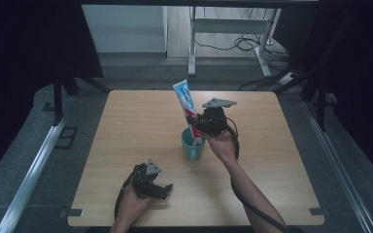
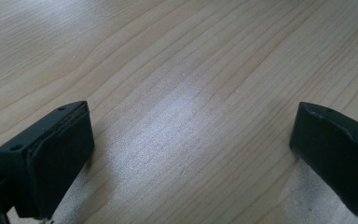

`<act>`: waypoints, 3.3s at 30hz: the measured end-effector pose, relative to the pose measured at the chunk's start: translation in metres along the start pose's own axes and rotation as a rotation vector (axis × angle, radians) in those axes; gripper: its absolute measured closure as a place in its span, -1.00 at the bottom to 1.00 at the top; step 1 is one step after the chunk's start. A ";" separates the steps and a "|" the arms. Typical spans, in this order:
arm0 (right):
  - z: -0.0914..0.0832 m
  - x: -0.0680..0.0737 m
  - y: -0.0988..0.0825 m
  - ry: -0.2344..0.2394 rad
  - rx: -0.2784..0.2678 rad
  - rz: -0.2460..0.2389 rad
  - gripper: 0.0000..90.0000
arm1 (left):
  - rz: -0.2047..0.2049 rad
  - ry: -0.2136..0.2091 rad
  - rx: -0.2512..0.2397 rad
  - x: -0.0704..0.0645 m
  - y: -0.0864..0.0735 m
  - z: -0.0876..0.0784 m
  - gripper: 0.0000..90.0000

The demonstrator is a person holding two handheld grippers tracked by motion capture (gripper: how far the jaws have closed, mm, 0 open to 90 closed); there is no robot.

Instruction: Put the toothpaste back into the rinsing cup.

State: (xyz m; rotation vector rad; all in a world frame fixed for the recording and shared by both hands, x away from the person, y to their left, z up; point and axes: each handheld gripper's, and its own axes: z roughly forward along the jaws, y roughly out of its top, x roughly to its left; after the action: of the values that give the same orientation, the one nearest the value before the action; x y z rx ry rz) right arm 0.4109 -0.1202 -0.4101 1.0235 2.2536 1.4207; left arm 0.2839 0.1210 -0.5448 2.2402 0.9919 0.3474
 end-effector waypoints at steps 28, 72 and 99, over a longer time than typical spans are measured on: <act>0.020 0.000 -0.026 -0.005 0.028 -0.003 0.58 | -0.002 0.000 0.000 0.000 0.000 0.000 -1.00; 0.024 -0.002 -0.044 0.016 0.076 -0.020 0.49 | -0.003 0.001 -0.001 0.000 0.000 0.000 -1.00; 0.023 -0.005 -0.055 0.028 0.148 -0.022 0.38 | -0.003 -0.001 -0.001 0.000 0.000 0.000 -1.00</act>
State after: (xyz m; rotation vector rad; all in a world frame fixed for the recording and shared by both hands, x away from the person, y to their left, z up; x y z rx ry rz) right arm 0.4048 -0.1230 -0.4700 1.0248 2.4135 1.2831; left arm 0.2837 0.1208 -0.5449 2.2372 0.9946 0.3457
